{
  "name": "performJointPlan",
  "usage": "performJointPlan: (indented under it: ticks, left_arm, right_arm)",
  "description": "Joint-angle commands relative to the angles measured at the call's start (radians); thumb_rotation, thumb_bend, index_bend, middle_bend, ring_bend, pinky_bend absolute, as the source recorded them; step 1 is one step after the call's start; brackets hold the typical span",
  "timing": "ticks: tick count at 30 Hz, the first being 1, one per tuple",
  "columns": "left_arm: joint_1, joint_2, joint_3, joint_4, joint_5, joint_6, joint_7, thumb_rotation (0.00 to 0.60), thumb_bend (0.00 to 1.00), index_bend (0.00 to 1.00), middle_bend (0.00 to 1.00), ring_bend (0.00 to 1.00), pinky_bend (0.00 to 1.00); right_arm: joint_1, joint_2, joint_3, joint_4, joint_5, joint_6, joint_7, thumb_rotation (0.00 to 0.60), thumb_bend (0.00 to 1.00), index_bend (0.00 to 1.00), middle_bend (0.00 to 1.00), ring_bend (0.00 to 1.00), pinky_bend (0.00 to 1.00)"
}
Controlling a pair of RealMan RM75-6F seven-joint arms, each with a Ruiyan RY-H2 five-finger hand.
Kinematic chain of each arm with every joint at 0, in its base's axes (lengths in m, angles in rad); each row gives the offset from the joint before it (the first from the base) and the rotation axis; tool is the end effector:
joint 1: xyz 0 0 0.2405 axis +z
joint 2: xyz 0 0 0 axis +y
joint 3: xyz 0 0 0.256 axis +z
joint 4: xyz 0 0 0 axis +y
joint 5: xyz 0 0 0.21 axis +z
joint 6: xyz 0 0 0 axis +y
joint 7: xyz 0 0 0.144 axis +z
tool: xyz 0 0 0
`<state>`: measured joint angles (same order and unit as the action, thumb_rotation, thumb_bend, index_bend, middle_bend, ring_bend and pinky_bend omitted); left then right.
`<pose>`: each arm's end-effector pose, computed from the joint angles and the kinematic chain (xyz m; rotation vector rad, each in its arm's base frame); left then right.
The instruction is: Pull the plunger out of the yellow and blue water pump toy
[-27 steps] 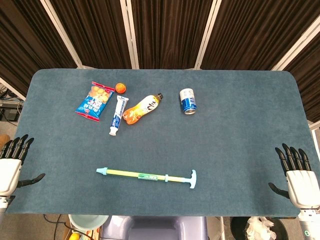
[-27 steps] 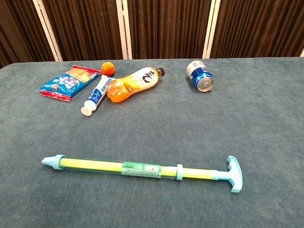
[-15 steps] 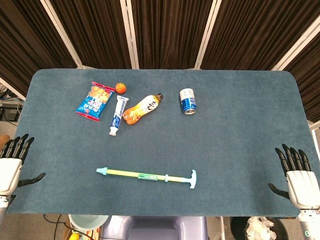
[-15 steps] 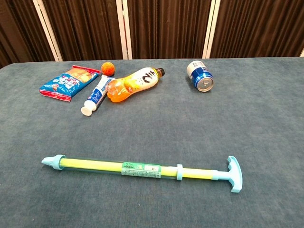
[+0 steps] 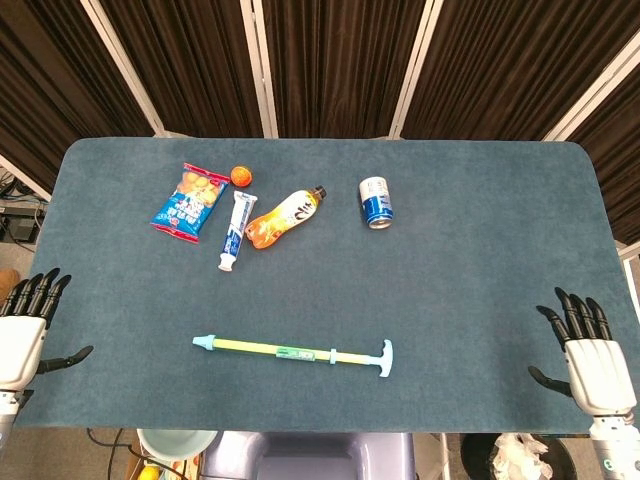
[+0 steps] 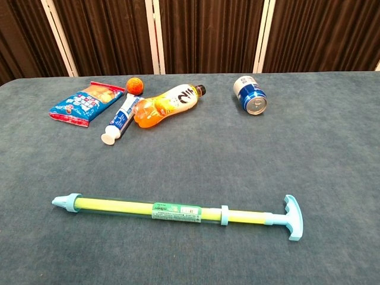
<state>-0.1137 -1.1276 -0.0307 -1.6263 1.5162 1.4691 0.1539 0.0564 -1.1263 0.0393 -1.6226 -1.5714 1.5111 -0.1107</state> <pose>-0.3024 0.1854 0.1493 -1.4774 -0.8004 -0.8176 -0.3031 -0.1696 0.1538 1.4502 -0.8076 0.8632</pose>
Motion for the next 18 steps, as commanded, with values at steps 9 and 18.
performJointPlan:
  ticks: [9,18]
  left_arm:
    - [-0.004,-0.005,-0.006,-0.002,-0.017,-0.008,0.006,0.600,0.00,0.00,0.00,0.00,0.07]
    - [-0.004,-0.005,-0.008,0.000,-0.024,-0.009,0.007,0.600,0.00,0.00,0.00,0.00,0.07]
  right_arm:
    - [0.183,0.061,-0.027,-0.087,-0.133,-0.242,0.145,0.600,0.13,0.30,0.02,0.00,0.00]
    - [0.290,-0.003,-0.029,-0.174,-0.154,-0.386,0.067,0.600,0.15,0.38,0.07,0.01,0.00]
